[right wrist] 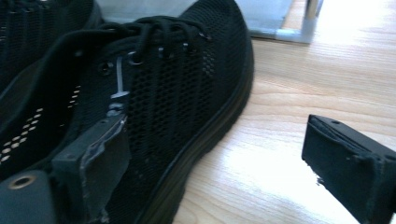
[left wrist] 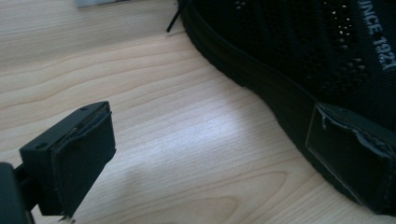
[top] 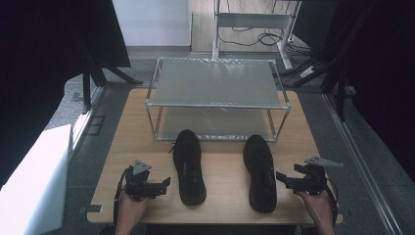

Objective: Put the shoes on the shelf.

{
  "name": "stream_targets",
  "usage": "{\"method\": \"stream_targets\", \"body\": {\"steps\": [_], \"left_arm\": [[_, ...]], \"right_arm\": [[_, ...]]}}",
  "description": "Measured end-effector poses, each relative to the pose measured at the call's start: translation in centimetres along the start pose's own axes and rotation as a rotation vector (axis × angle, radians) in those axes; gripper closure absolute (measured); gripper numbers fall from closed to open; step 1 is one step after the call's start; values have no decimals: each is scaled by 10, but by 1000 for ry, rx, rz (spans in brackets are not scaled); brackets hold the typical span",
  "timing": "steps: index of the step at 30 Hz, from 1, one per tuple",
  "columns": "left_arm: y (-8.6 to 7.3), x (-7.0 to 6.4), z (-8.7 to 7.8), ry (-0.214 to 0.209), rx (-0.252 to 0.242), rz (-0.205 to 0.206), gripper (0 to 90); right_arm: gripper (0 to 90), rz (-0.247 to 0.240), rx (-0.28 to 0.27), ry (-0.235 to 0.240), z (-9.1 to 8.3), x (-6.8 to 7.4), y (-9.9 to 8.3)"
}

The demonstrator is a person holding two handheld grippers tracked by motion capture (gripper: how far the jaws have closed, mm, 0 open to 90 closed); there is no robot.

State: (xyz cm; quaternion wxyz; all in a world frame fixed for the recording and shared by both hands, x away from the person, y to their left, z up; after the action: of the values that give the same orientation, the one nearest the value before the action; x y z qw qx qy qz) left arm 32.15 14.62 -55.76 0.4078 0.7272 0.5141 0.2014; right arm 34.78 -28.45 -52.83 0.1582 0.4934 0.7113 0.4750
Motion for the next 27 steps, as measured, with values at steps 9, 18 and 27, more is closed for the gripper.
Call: {"method": "stream_targets", "body": {"steps": [9, 18, 27], "left_arm": [[28, -19, 2, -35, -89, -41, 0], [46, -49, 25, -102, -89, -37, 0], [41, -50, 55, -63, -18, -41, 0]], "right_arm": [[51, 70, -82, 123, -2, 25, 8], [53, 91, -36, 136, 27, 39, -2], [113, 39, -5, 46, 51, 35, -6]]}}
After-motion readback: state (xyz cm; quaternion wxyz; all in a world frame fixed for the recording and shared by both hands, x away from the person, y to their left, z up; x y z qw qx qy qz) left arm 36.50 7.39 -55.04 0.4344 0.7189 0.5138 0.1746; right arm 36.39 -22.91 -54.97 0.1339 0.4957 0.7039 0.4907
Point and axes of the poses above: each handheld gripper's, and its own axes: z roughly forward along the jaws, y roughly out of its top, x roughly to its left, the point moved 10 cm from there along z, roughly forward along the jaws, and after that the axes turned 7 degrees about -x, right-handed, at the moved point
